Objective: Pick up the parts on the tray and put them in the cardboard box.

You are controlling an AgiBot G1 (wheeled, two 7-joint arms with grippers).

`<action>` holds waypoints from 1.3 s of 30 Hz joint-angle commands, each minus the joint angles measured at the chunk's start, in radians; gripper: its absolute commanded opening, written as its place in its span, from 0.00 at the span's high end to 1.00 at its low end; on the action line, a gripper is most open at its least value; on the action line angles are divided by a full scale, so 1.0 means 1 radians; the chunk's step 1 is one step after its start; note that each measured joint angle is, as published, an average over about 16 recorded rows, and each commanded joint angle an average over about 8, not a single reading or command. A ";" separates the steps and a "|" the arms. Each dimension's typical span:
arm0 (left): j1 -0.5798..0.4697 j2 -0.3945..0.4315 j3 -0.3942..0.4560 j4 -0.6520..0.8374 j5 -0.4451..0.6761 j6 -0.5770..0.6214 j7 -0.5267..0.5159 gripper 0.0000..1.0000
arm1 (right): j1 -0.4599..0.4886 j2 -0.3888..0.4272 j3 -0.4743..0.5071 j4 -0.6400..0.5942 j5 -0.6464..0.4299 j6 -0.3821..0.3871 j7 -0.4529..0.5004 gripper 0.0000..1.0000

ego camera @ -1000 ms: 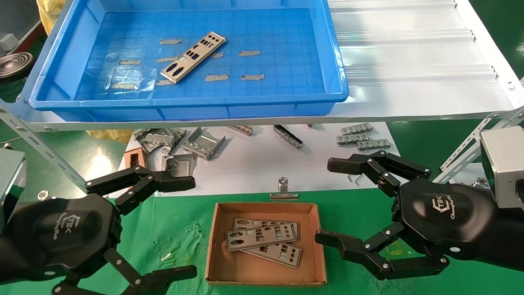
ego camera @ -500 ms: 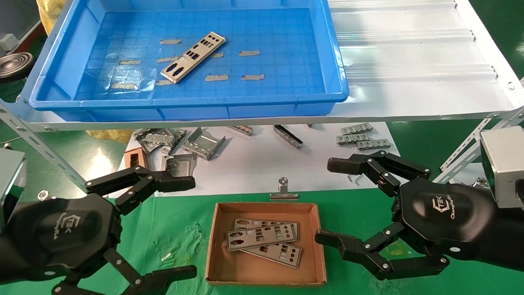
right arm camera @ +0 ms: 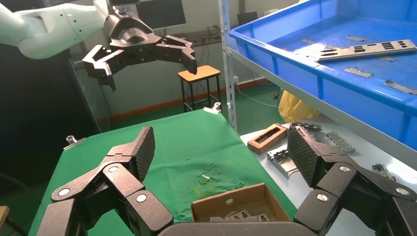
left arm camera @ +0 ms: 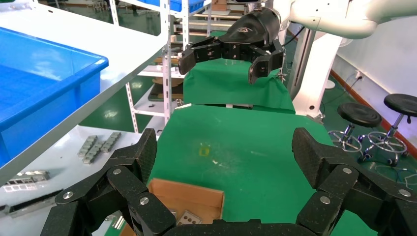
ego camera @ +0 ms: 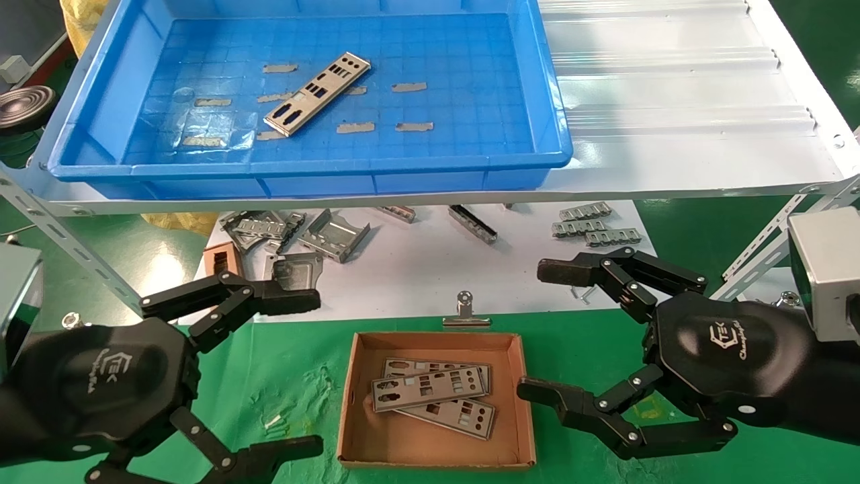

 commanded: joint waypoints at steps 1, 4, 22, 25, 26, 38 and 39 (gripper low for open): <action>0.000 0.000 0.000 0.000 0.000 0.000 0.000 0.00 | 0.000 0.000 0.000 0.000 0.000 0.000 0.000 0.00; 0.000 0.000 0.000 0.000 0.000 0.000 0.000 0.00 | 0.000 0.000 0.000 0.000 0.000 0.000 0.000 0.00; 0.000 0.000 0.000 0.000 0.000 0.000 0.000 0.00 | 0.000 0.000 0.000 0.000 0.000 0.000 0.000 0.00; 0.000 0.000 0.000 0.000 0.000 0.000 0.000 0.00 | 0.000 0.000 0.000 0.000 0.000 0.000 0.000 0.00; 0.000 0.000 0.000 0.000 0.000 0.000 0.000 0.00 | 0.000 0.000 0.000 0.000 0.000 0.000 0.000 0.00; 0.000 0.000 0.000 0.000 0.000 0.000 0.000 0.00 | 0.000 0.000 0.000 0.000 0.000 0.000 0.000 0.00; 0.000 0.000 0.000 0.000 0.000 0.000 0.000 0.00 | 0.000 0.000 0.000 0.000 0.000 0.000 0.000 0.00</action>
